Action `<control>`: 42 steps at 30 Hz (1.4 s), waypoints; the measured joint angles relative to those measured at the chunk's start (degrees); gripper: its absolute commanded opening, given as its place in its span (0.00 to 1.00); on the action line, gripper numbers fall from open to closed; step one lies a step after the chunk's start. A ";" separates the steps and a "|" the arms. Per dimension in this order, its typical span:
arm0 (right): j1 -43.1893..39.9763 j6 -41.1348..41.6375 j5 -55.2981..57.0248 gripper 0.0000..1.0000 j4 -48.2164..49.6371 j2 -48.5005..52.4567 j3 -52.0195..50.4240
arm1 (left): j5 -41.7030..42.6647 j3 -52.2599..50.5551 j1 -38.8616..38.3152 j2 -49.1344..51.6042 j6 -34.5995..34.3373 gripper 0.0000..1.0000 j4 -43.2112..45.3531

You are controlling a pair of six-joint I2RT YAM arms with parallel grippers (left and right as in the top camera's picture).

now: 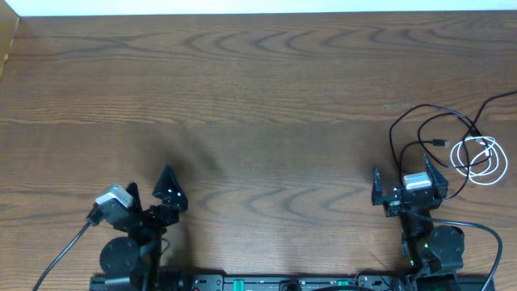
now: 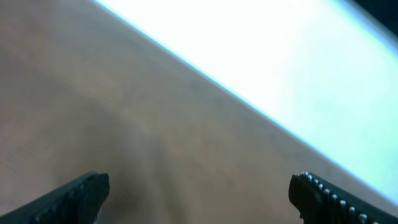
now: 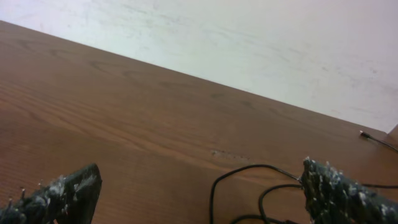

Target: Untangle cables

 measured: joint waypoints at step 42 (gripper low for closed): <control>-0.02 0.02 0.00 0.99 0.00 0.00 0.00 | -0.37 -19.74 0.00 -0.15 0.00 0.98 31.39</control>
